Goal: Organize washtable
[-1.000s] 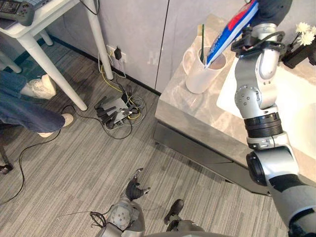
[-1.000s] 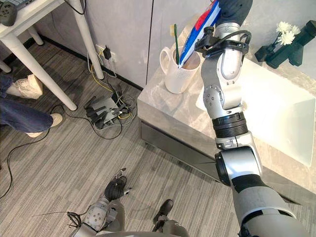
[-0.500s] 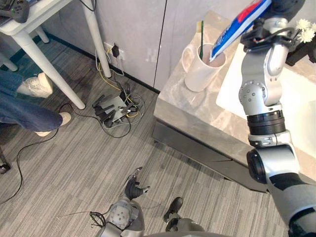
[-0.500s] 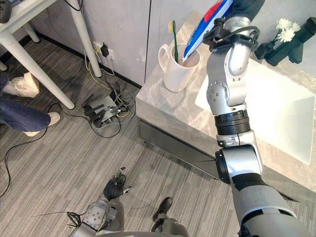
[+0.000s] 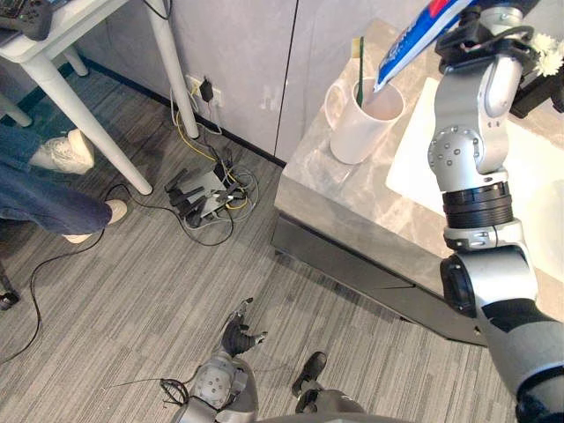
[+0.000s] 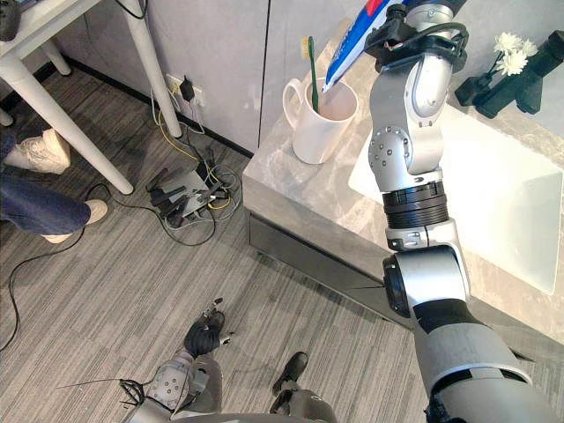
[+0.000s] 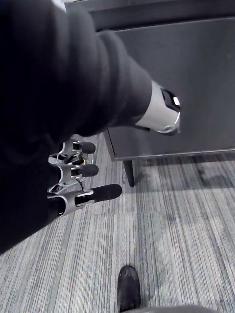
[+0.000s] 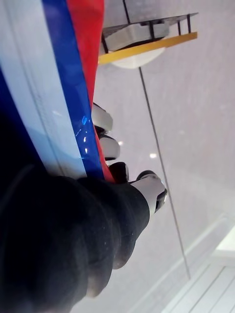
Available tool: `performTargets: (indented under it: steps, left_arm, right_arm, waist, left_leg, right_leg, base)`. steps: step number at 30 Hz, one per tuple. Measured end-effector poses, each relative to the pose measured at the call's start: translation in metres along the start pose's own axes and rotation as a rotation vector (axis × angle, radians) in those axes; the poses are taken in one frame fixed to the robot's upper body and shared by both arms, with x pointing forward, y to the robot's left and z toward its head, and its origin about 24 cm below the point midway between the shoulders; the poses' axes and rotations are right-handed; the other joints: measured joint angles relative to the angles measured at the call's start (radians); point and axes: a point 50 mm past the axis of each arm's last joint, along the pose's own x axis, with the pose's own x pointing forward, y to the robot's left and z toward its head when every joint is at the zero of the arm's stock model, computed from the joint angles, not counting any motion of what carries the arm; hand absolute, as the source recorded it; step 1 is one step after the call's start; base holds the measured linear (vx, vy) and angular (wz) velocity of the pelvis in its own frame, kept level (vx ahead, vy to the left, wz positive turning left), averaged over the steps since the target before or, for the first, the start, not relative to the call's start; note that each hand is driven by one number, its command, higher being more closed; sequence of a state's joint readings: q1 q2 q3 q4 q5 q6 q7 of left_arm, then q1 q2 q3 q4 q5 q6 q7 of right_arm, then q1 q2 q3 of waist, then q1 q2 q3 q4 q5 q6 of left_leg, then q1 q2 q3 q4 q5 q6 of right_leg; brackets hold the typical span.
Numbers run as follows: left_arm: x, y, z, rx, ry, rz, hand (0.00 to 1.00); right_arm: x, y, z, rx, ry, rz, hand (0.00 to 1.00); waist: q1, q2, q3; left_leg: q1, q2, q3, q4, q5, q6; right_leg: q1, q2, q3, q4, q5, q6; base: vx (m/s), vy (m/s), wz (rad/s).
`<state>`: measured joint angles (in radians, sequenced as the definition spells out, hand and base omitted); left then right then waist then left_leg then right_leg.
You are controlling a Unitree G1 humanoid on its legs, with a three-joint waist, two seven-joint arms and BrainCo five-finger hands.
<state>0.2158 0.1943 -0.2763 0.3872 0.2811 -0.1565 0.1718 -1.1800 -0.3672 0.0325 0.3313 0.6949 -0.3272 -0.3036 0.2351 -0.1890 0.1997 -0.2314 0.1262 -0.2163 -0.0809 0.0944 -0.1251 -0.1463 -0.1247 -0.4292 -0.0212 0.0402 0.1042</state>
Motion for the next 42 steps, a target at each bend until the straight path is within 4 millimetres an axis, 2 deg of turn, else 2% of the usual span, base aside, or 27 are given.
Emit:
performTargets:
  steps: [23,42]
  left_arm:
    - [0.0015,0.0039,0.0061,-0.013,-0.026,0.000,0.00]
    - [0.0021,0.0065,0.0083,-0.015,-0.035,0.010,0.00]
  right_arm:
    - [0.0024,-0.0053,0.0011,0.000,-0.013,-0.014,1.00]
    - [0.0011,0.0017,-0.0022,-0.010,0.012,0.091,1.00]
  waist:
    - [-0.002,-0.006,0.045]
    - [-0.003,-0.021,0.054]
  left_leg:
    - [-0.008,0.001,0.008,0.005,0.000,0.000]
    - [-0.009,0.001,0.014,0.006,0.000,0.000]
  right_leg:
    - [-0.017,0.000,0.017,0.009,0.000,0.000]
    - [-0.025,-0.002,0.024,0.019,0.000,0.000]
  base:
    - [0.00,0.000,-0.01]
    - [0.00,0.000,-0.01]
